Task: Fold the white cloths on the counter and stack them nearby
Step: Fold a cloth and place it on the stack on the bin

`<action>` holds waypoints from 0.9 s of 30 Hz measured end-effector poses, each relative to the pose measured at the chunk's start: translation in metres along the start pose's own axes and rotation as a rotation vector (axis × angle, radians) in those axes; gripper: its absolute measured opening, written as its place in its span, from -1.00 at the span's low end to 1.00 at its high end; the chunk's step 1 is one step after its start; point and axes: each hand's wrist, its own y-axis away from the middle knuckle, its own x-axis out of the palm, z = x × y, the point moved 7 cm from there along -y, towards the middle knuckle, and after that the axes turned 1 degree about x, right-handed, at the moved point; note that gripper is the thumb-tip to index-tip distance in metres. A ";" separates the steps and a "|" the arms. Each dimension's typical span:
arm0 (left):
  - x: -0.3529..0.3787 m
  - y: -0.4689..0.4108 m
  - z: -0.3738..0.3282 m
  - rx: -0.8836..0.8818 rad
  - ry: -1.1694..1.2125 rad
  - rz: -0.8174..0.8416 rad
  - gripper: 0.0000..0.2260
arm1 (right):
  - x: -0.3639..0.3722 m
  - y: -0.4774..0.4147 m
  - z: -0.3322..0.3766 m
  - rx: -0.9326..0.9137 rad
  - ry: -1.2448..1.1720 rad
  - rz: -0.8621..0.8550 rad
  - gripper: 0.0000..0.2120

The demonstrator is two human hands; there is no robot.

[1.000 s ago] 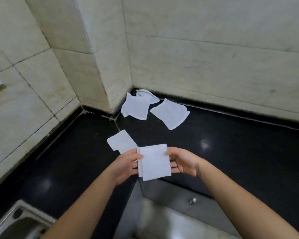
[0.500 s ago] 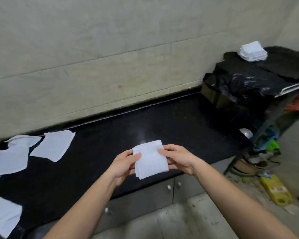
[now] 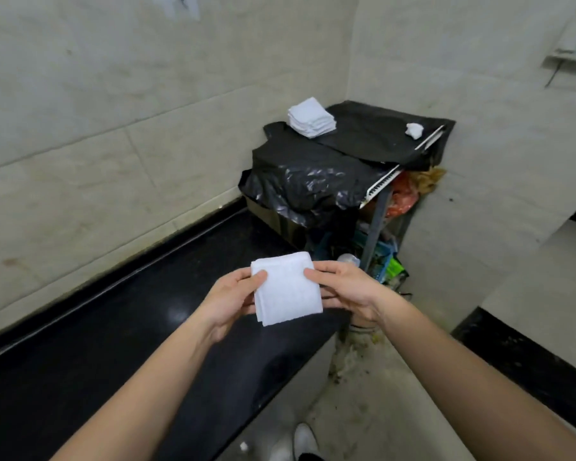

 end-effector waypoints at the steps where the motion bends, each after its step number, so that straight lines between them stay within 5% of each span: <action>1: 0.012 -0.027 -0.020 0.019 -0.011 0.028 -0.78 | -0.020 -0.010 0.022 -0.014 0.007 -0.033 -0.64; 10: 0.071 -0.167 -0.161 0.198 0.009 0.068 -0.80 | -0.113 -0.059 0.192 -0.174 0.069 -0.183 -0.75; 16: 0.094 -0.232 -0.203 0.181 0.085 0.009 -0.62 | -0.171 -0.104 0.257 -0.188 0.080 -0.249 -0.73; 27: 0.100 -0.388 -0.246 0.177 0.221 -0.347 -0.44 | -0.250 -0.292 0.343 -0.092 0.168 -0.078 -0.70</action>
